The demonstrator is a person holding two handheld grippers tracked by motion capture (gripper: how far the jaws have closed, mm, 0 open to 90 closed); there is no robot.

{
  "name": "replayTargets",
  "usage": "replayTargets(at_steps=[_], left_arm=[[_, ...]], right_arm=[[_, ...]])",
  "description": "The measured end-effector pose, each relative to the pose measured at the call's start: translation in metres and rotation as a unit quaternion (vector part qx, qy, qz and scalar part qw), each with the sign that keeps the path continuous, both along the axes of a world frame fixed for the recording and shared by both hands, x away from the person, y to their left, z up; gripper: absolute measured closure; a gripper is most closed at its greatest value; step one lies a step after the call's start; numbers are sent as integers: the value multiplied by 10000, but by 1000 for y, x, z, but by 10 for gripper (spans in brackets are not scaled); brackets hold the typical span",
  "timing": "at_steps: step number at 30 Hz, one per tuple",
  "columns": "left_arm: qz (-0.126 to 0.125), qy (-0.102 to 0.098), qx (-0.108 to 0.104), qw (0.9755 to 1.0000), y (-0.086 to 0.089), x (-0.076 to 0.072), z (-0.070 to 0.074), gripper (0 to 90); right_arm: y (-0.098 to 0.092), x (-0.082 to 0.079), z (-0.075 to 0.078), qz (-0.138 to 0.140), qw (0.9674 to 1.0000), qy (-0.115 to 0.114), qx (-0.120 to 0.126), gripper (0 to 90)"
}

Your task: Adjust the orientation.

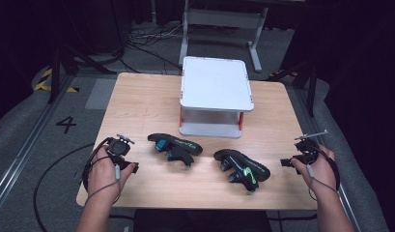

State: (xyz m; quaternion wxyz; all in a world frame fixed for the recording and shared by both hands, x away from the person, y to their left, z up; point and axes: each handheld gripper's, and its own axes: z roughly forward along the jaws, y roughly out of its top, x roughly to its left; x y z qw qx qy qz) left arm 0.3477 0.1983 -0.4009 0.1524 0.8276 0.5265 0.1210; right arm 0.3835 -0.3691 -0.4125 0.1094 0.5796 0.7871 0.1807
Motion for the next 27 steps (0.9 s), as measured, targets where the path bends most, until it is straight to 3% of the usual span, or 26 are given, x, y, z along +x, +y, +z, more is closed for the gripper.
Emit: replayTargets(at_steps=[8, 12, 23, 27], left_arm=[[-94, -60, -47, 9999, -9, -4, 5, 335], [-150, -133, -177, 9996, -15, -4, 8, 365], [-602, -143, -224, 9978, -48, -4, 10, 356], [-733, -197, -341, 9965, -60, -3, 10, 352]], right_arm=[[1, 1, 1, 83, 9999, -89, 26, 415], [2, 0, 1, 100, 9999, -108, 56, 413], [2, -2, -1, 123, 9998, -111, 83, 405], [3, -4, -1, 146, 9998, -93, 86, 399]])
